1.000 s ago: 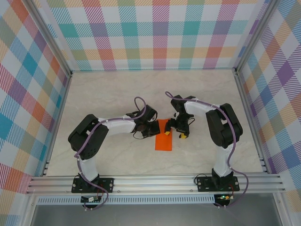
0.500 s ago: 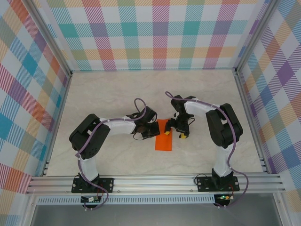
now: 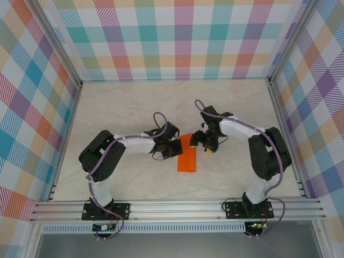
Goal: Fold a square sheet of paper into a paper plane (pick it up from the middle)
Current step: Hold the square sheet of paper at the center of the table, then fold the square sheet of paper in half at the center of the table.
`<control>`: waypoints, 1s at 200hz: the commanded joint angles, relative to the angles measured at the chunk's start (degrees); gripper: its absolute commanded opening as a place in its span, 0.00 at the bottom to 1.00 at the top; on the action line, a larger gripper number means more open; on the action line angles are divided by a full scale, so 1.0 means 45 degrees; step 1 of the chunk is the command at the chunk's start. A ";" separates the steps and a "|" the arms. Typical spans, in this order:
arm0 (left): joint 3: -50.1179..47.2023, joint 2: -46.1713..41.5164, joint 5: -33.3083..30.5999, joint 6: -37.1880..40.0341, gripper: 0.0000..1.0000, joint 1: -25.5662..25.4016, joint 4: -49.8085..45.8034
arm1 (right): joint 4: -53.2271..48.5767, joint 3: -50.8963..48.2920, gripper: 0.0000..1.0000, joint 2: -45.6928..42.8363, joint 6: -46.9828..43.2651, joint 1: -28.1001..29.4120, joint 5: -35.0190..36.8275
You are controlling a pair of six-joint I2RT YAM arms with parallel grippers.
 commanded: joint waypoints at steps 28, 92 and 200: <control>-0.0319 0.0103 -0.0703 0.0283 0.00 -0.0150 -0.0977 | 0.3309 -0.1160 0.24 -0.0844 0.0542 -0.0279 -0.3726; -0.0258 0.0147 -0.0685 0.0341 0.00 -0.0155 -0.1036 | 0.4283 -0.1974 0.12 0.0184 0.0456 -0.0513 -0.4731; -0.0028 0.0366 -0.0576 0.0470 0.00 -0.0147 -0.1261 | 0.5240 -0.3742 0.12 0.1233 -0.0592 -0.1070 -0.4697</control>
